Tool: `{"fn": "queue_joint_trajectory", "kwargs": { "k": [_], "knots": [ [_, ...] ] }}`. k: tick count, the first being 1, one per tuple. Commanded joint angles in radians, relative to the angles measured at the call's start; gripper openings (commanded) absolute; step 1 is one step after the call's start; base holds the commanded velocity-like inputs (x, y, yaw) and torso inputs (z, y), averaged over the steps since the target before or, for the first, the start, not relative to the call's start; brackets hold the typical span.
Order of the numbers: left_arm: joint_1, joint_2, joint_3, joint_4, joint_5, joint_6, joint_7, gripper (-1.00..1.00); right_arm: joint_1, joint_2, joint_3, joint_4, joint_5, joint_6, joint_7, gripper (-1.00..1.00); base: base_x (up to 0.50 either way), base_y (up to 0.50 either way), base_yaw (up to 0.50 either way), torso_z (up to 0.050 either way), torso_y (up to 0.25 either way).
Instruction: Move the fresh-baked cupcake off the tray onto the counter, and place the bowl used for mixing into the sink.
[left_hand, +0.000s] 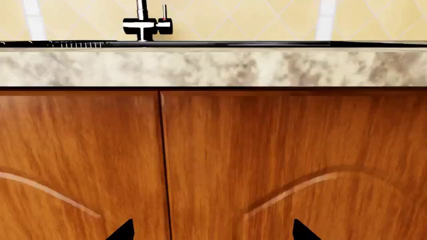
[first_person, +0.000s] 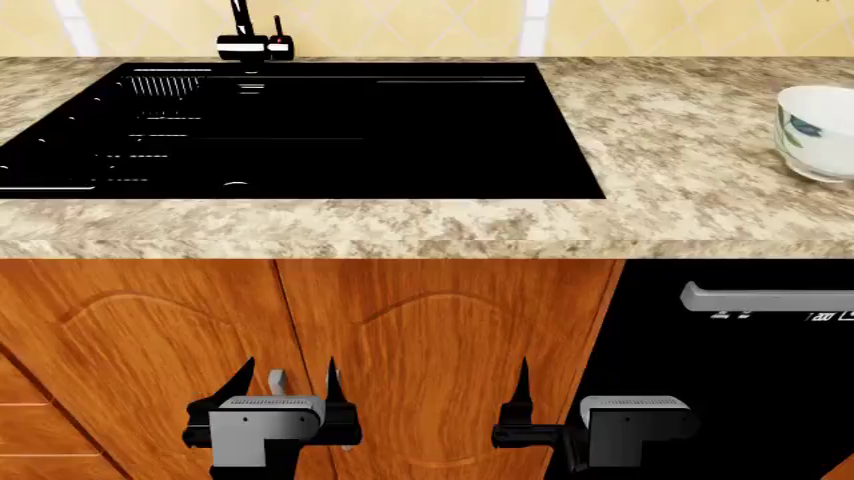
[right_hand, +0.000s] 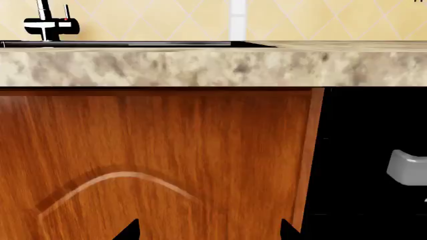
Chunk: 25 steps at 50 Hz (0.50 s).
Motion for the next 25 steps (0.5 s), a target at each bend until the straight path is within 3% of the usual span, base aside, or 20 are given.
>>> {"fn": "queue_joint_trajectory", "kwargs": {
  "k": [1,25],
  "knots": [
    [0.001,-0.018,0.018,-0.001,-0.003,0.008,-0.024,1.0,0.0,0.017,-0.018,0.001,0.007,-0.003,0.026,1.0,0.0,0.0,0.0,0.0,0.0],
    [0.002,-0.069,0.08,0.014,-0.057,0.005,-0.084,1.0,-0.003,0.07,-0.075,-0.006,0.049,-0.017,0.082,1.0,0.0,-0.07,0.0,0.0,0.0]
  ]
}}
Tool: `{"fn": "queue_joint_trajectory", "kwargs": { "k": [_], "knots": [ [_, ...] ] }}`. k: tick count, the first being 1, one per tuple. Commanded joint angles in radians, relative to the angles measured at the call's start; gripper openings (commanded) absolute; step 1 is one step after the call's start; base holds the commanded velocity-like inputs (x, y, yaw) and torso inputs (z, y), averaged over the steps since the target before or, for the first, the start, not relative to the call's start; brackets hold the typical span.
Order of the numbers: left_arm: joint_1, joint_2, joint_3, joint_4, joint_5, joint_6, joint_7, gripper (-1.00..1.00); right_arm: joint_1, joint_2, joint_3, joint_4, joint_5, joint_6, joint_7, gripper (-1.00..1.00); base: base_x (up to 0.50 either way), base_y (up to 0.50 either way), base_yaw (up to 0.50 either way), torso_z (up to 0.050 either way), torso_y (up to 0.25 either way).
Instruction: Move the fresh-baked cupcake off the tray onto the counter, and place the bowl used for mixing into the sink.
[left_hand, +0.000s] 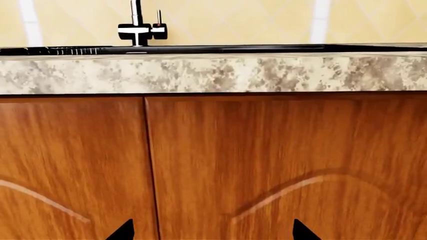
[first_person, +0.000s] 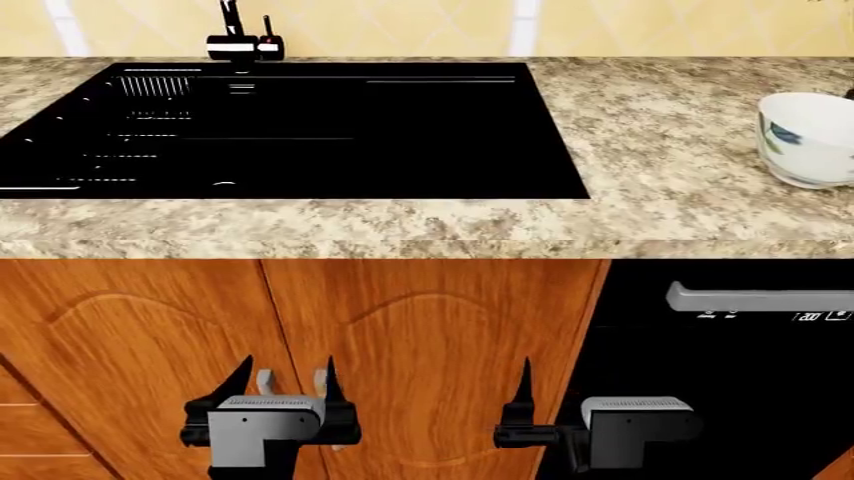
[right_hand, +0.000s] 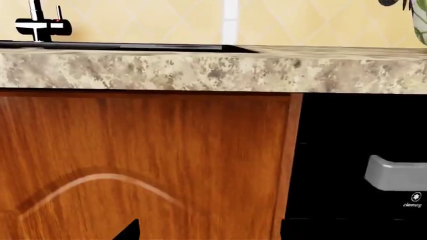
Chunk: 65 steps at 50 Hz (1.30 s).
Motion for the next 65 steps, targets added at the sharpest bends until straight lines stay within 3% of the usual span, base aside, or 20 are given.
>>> {"fn": "queue_joint_trajectory", "kwargs": {
  "k": [1,65],
  "knots": [
    [0.0,-0.019,0.024,0.004,-0.018,-0.001,-0.022,1.0,0.0,0.02,-0.021,-0.002,0.018,-0.001,0.021,1.0,0.0,-0.16,0.0,0.0,0.0],
    [-0.009,-0.084,0.101,-0.006,-0.071,0.008,-0.091,1.0,0.0,0.081,-0.093,-0.011,0.089,-0.008,0.083,1.0,0.0,-0.16,0.0,0.0,0.0]
  ]
}}
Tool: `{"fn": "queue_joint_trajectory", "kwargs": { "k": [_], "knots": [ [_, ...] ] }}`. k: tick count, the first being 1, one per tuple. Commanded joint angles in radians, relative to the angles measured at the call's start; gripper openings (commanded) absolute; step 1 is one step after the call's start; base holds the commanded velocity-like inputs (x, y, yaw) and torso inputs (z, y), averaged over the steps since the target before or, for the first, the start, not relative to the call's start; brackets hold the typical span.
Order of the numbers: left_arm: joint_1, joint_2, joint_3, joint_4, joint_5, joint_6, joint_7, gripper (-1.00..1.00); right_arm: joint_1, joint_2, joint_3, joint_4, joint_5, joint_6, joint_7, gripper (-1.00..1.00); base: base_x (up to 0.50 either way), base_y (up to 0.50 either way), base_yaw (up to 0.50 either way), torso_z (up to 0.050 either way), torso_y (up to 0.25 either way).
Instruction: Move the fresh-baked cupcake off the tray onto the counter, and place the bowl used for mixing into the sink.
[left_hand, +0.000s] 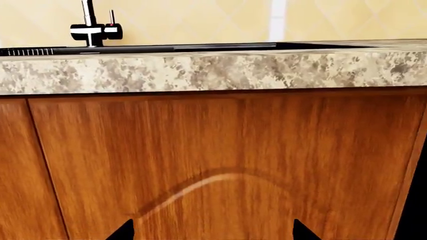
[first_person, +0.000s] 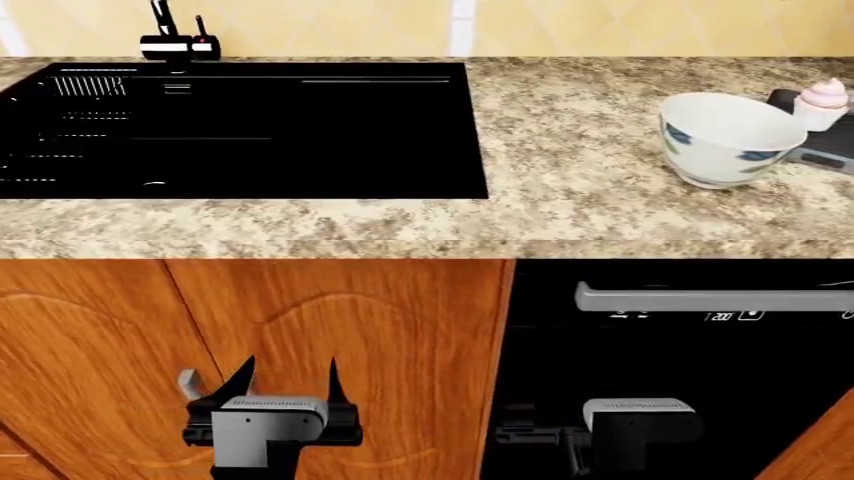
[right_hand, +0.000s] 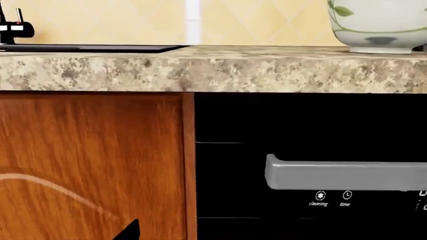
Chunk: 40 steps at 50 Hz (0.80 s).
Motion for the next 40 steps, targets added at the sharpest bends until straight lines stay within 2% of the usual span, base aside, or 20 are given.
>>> {"fn": "queue_joint_trajectory", "kwargs": {
  "k": [1,40],
  "knots": [
    [-0.001,-0.009,0.01,0.001,-0.008,0.001,-0.01,1.0,0.003,0.008,-0.012,0.001,0.007,0.0,0.01,1.0,0.0,-0.21,0.0,0.0,0.0],
    [-0.008,-0.033,0.042,-0.006,-0.029,0.003,-0.034,1.0,0.015,0.03,-0.04,0.009,0.031,-0.004,0.037,1.0,0.0,-0.21,0.0,0.0,0.0]
  ]
}}
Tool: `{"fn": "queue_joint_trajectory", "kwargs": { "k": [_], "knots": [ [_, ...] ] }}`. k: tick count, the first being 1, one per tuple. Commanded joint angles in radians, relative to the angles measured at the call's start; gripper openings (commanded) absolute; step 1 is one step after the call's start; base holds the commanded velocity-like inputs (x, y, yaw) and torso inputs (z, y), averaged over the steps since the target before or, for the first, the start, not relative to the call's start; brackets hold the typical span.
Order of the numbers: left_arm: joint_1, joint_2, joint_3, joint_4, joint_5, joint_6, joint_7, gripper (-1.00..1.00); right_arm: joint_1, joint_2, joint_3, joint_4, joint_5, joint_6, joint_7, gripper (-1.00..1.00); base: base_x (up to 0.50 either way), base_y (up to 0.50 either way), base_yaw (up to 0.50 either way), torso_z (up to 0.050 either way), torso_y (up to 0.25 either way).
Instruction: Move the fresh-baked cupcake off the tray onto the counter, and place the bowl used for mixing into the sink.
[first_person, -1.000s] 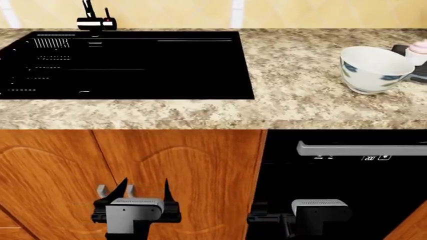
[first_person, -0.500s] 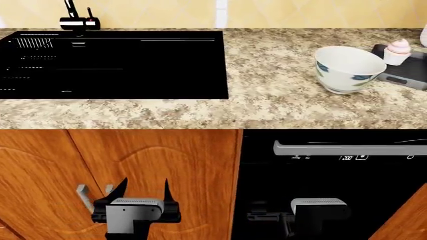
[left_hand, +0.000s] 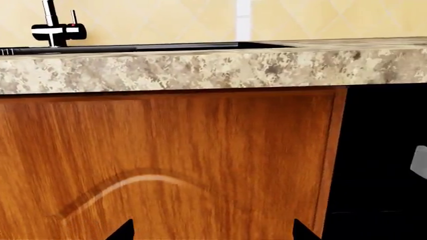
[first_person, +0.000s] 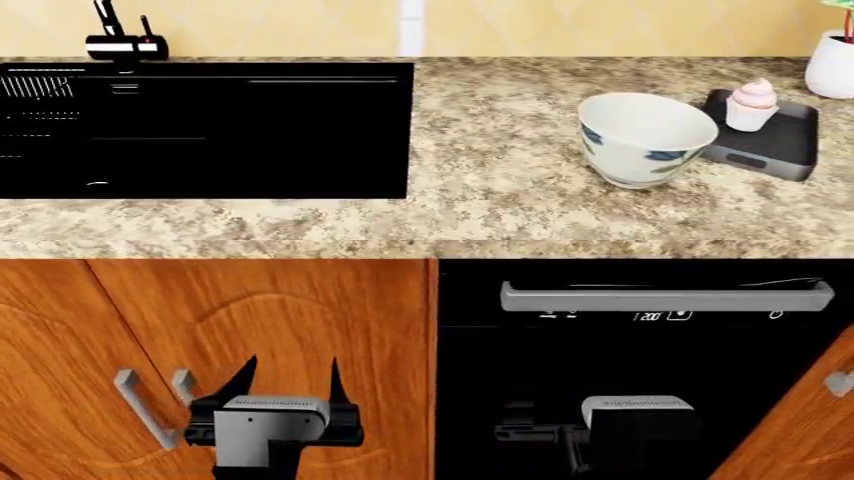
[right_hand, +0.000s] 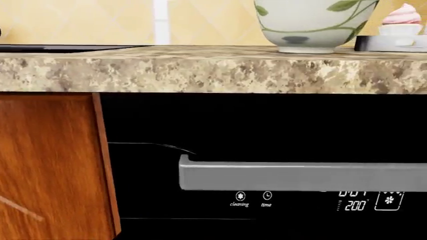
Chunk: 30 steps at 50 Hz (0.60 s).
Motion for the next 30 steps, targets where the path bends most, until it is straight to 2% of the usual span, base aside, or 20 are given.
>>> {"fn": "queue_joint_trajectory", "kwargs": {
  "k": [1,30],
  "knots": [
    [0.0,-0.007,0.008,0.0,-0.006,0.001,-0.006,1.0,0.003,0.006,-0.008,0.002,0.006,-0.001,0.008,1.0,0.0,-0.22,0.0,0.0,0.0],
    [-0.006,-0.021,0.027,-0.004,-0.018,0.005,-0.024,1.0,0.005,0.021,-0.028,0.003,0.019,-0.004,0.022,1.0,0.0,-0.21,0.0,0.0,0.0]
  ]
}}
